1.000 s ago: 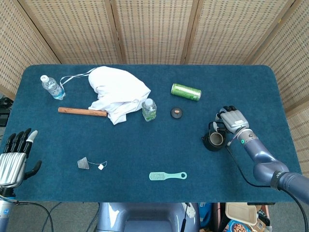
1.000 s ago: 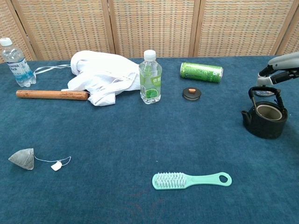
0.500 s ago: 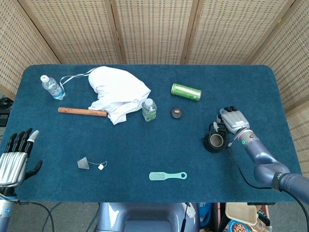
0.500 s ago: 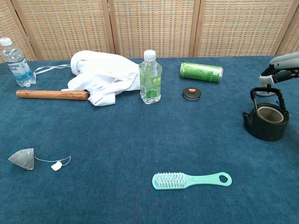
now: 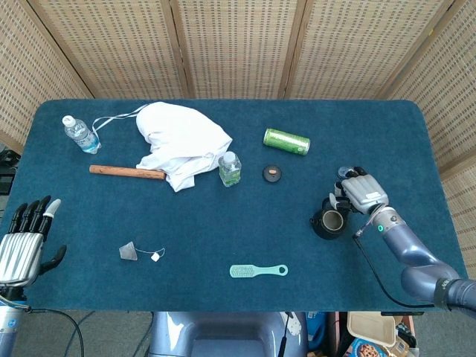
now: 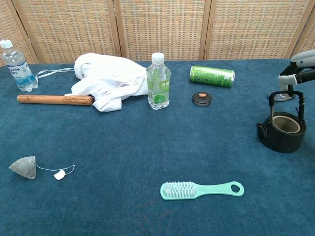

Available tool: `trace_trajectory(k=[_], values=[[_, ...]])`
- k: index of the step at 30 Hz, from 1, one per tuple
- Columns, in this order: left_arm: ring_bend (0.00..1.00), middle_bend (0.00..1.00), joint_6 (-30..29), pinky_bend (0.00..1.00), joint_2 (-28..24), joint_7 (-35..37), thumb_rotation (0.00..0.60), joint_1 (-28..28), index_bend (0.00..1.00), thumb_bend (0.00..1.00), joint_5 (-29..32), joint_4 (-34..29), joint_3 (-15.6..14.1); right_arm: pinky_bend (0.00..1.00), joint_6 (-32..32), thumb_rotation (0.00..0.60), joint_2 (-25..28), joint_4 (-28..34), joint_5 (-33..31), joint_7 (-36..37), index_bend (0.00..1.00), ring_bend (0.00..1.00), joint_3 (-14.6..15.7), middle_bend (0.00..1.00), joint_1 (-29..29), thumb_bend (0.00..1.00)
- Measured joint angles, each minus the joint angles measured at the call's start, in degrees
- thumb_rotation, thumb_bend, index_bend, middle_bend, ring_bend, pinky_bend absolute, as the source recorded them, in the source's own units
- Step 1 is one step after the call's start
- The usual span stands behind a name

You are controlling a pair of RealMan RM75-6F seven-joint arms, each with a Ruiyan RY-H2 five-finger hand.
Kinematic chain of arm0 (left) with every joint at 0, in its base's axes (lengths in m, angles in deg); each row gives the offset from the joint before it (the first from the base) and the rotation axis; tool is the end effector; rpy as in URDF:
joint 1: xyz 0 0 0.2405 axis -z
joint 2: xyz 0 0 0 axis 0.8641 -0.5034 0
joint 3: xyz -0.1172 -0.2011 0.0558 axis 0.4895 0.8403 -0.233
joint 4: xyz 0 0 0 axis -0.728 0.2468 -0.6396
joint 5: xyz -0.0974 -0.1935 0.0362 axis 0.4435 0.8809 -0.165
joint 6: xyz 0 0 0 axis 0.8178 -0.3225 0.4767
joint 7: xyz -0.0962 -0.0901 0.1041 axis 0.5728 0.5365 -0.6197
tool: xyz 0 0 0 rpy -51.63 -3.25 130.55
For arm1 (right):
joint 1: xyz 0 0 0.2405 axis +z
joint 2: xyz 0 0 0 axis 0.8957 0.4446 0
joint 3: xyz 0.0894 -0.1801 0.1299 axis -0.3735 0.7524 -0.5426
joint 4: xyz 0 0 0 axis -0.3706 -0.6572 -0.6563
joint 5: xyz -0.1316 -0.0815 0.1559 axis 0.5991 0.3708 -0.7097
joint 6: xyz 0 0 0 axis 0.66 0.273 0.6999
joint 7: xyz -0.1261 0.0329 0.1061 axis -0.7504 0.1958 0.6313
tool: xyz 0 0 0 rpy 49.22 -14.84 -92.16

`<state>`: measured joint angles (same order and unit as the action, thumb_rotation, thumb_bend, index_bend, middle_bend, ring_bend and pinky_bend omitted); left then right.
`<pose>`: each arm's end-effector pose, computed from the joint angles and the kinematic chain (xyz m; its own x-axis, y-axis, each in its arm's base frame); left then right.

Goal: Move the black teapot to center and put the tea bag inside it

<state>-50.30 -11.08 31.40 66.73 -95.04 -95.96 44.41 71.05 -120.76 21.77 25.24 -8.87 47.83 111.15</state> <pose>-0.2626 0.2127 0.1234 0.4999 0.0100 0.8660 0.8660 -0.0203 -0.4996 -0.2252 -0.3969 0.0779 0.6091 -0.4277 0.6679 -0.7883 -0.2332 0.5694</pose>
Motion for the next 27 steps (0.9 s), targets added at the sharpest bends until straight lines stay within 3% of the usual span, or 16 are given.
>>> trace_trajectory(k=[19,27], values=[[0.00,0.00,0.08,0.00,-0.21,-0.36,0.600,0.36,0.00,0.35,-0.60,-0.62,-0.11,0.08,8.36,0.050,5.86,13.38,6.70,-2.84,0.46,0.20,3.10,0.47,-5.08,0.72],[0.00,0.00,0.20,0.00,-0.12,-0.08,0.600,0.35,0.00,0.35,-0.36,-0.25,-0.17,0.08,9.68,0.047,6.24,14.99,6.31,-5.65,0.46,0.31,3.39,0.44,-5.52,0.71]])
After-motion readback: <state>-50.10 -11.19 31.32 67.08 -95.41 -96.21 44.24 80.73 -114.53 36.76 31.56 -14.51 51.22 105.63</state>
